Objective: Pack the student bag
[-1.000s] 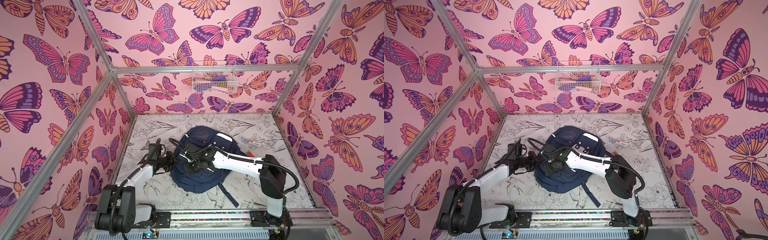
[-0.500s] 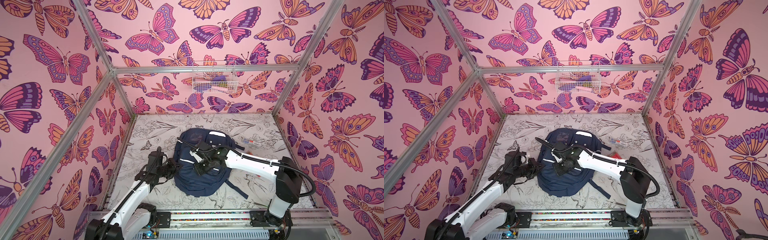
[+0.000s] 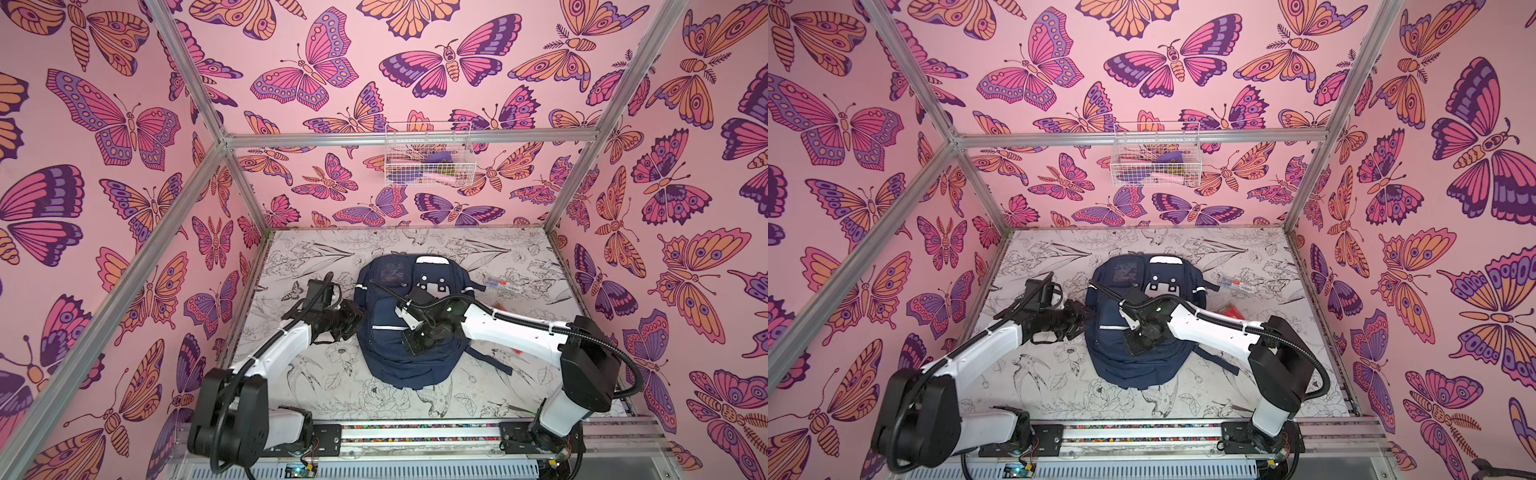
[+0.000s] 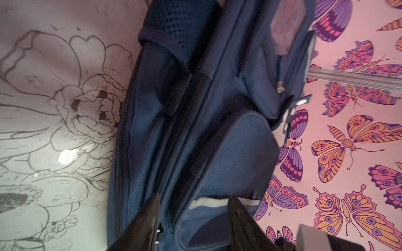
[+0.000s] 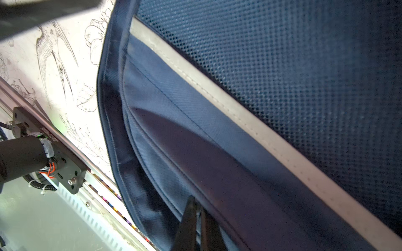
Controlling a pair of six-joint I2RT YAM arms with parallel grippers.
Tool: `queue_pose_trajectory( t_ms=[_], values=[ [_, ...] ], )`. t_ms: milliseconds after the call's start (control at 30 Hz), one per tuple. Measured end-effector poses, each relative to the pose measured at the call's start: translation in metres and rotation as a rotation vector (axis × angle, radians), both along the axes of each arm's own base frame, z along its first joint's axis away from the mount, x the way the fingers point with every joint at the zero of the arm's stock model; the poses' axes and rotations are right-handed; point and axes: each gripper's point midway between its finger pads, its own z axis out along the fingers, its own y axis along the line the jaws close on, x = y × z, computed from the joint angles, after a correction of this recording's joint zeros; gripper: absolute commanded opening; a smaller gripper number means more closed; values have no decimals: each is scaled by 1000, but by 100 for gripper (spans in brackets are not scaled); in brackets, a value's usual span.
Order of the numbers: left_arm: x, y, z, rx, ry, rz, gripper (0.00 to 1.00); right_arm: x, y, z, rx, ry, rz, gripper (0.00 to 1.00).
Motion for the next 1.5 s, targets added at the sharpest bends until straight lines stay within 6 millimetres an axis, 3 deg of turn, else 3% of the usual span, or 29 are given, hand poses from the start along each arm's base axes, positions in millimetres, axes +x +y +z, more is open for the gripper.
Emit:
queue_pose_trajectory(
  t_ms=[100,267,467,600,800,1033,1167,1367,1500],
  values=[
    [-2,-6,-11,-11,39,-22,54,-1,0,0,2,4,-1,0],
    [7,-17,-5,-56,2,-38,54,-3,2,2,12,13,5,0],
    [13,-22,-13,-84,21,-41,51,-7,4,20,67,9,11,0],
    [15,-25,-12,-97,25,-38,36,-7,5,25,80,7,12,0],
    [20,-37,-3,-119,-24,-64,0,-7,5,25,80,12,-1,0],
    [24,-39,6,-154,-76,-46,0,-5,8,21,58,0,-29,0],
    [16,-33,10,-161,-111,-5,0,-8,33,20,61,-14,-22,0],
    [1,-18,14,-152,-153,80,0,-2,92,24,120,10,-19,0],
    [-2,-2,15,-113,-194,153,0,0,111,19,102,49,-17,0]
  ],
)
